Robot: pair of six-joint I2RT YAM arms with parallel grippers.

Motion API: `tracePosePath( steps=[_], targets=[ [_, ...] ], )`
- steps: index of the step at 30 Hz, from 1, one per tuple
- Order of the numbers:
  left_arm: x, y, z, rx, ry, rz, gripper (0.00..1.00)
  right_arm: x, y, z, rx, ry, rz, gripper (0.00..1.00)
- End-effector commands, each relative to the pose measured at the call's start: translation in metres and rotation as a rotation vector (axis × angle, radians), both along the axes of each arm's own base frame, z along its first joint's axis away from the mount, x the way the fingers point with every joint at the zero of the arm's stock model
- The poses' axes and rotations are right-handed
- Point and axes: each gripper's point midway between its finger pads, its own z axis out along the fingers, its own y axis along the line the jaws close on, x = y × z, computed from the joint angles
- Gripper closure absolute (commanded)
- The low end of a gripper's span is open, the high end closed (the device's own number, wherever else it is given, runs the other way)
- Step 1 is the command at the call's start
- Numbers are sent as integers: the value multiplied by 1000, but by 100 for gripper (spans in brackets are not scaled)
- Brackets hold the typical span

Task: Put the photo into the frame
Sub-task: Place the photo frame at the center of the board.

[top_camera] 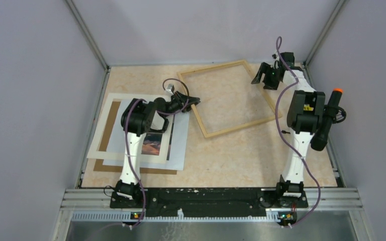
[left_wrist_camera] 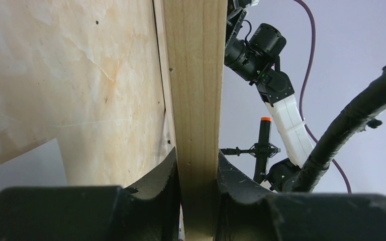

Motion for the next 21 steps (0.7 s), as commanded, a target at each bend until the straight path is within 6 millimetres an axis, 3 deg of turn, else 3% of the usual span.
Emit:
tracePosePath(
  steps=[1,7,16,21],
  targets=[
    [-17,4,74,-90,-376,1,73,6,17,24,43,-60,34,25],
    [-16,4,75,-92,-378,3,73,4,27,22,53,-52,55,27],
    [-14,4,71,-98,-359,10,64,-4,45,14,80,-23,133,29],
    [-14,2,66,-101,-343,9,62,-6,43,9,41,-9,142,30]
  ],
)
